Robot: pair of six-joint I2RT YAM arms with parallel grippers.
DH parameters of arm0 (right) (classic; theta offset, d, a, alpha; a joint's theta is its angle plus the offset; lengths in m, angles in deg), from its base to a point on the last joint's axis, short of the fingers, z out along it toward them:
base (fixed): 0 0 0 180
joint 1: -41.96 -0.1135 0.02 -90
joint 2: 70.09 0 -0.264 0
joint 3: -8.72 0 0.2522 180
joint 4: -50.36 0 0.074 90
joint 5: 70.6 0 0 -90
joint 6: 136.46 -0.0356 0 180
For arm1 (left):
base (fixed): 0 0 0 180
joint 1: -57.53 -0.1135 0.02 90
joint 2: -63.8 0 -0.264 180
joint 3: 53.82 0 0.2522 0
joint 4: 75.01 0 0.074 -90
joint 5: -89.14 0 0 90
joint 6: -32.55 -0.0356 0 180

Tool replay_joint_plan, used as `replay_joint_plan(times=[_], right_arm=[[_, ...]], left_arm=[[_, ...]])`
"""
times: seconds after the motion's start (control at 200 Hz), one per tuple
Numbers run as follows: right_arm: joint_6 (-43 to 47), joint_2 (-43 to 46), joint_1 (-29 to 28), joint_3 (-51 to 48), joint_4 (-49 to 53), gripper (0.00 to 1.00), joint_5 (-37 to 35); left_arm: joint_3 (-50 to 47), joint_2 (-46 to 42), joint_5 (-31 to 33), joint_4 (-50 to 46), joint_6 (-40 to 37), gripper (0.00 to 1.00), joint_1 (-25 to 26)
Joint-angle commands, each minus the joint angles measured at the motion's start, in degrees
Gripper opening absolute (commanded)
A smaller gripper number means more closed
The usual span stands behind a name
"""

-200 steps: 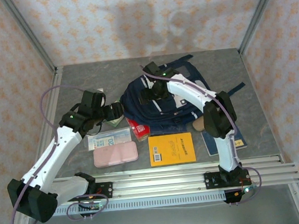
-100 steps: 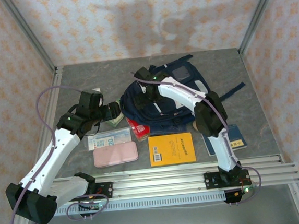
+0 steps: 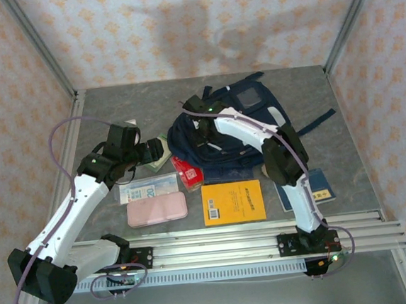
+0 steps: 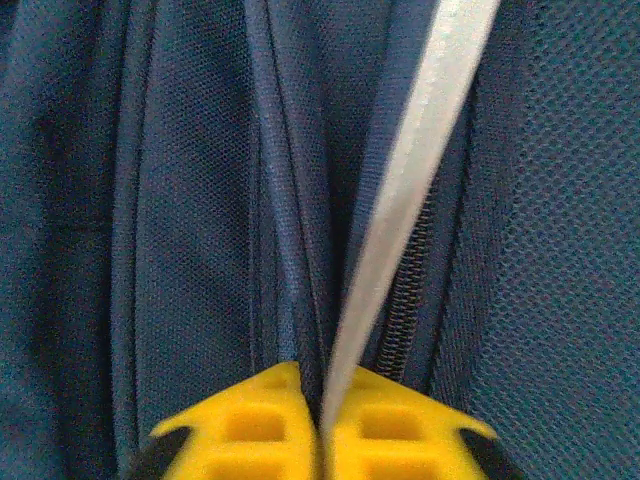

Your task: Pack books, pencil case, and school supplies into a backpack

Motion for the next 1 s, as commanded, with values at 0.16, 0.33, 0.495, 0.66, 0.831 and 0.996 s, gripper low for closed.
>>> replay_joint_plan(times=[0.16,0.33,0.495,0.66,0.831,0.996], right_arm=[[-7.8,7.6,4.1,2.9,-2.7,0.00,10.7],[-15.9,8.4,7.1,5.0,-3.6,0.00,14.0],[-23.5,10.0,9.6,4.9,-5.4,0.00,16.5],[-27.3,10.5,11.4,4.2,-7.1,0.00,19.5],[-30.7,11.2,13.1,1.5,-10.4,0.00,23.9],[-32.7,12.0,14.3,-0.4,-12.4,0.00,27.1]], left_arm=[[0.6,-0.6,-6.3,1.8,0.2,0.83,0.2],[2.8,3.8,-1.3,2.6,-1.2,0.82,9.0],[2.2,9.2,1.7,7.2,0.6,0.63,16.2],[0.9,15.9,4.1,13.8,1.8,0.48,20.1],[-0.1,21.9,7.3,22.6,-1.6,0.52,23.6],[-0.9,27.1,6.5,31.8,-5.4,0.54,24.1]])
